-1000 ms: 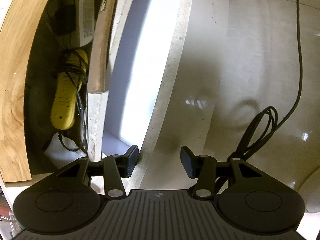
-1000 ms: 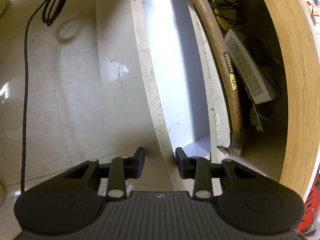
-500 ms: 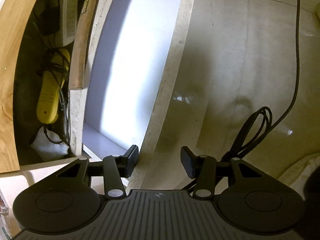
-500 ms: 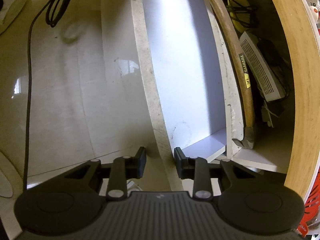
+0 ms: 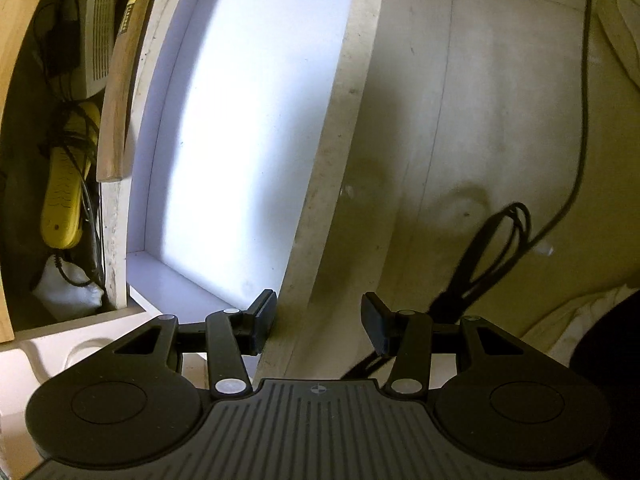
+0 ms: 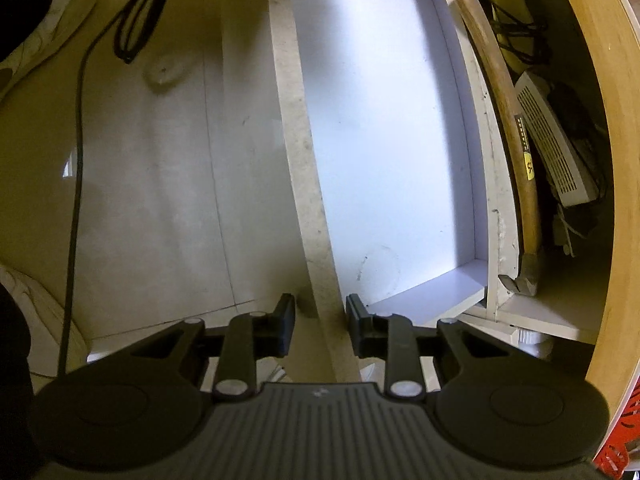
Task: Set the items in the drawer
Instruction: 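Pull the drawer outward with both grippers holding its front panel, then open both grippers and back away from the open drawer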
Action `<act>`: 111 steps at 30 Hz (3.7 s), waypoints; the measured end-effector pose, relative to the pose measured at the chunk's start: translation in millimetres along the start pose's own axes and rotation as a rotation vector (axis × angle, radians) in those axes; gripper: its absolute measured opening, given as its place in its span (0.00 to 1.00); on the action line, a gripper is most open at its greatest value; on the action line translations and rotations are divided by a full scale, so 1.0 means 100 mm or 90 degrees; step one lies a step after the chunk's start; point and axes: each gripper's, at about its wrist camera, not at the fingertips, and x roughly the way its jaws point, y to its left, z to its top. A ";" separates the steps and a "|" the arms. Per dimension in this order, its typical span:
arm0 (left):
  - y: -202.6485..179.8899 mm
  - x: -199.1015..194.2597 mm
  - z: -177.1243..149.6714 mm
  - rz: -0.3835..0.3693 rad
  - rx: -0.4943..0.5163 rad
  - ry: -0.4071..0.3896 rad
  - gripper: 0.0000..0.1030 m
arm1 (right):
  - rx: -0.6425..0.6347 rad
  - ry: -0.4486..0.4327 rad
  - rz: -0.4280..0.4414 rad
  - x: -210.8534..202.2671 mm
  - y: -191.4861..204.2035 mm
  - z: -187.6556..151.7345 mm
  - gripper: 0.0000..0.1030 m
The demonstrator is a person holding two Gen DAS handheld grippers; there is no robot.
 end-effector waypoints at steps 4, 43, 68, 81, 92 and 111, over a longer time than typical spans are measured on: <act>0.04 0.03 0.01 -0.001 -0.002 0.001 0.44 | 0.002 0.000 0.000 0.00 0.02 0.00 0.29; 0.01 -0.19 0.08 0.027 -0.104 0.016 0.96 | 0.164 -0.037 0.076 -0.10 -0.17 0.12 1.00; 0.62 -0.35 -0.16 -0.100 -0.671 0.042 0.95 | 0.679 0.033 0.172 -0.10 -0.63 0.02 0.99; 0.64 -0.45 -0.28 -0.138 -0.813 0.053 0.94 | 0.841 0.048 0.161 -0.10 -0.71 -0.15 0.99; 0.67 -0.47 -0.31 -0.150 -0.859 0.030 0.93 | 0.858 0.050 0.159 -0.09 -0.72 -0.17 1.00; 0.89 -0.89 -0.27 -0.023 -0.851 -0.109 0.92 | 0.872 -0.076 0.016 -0.44 -0.95 -0.16 0.99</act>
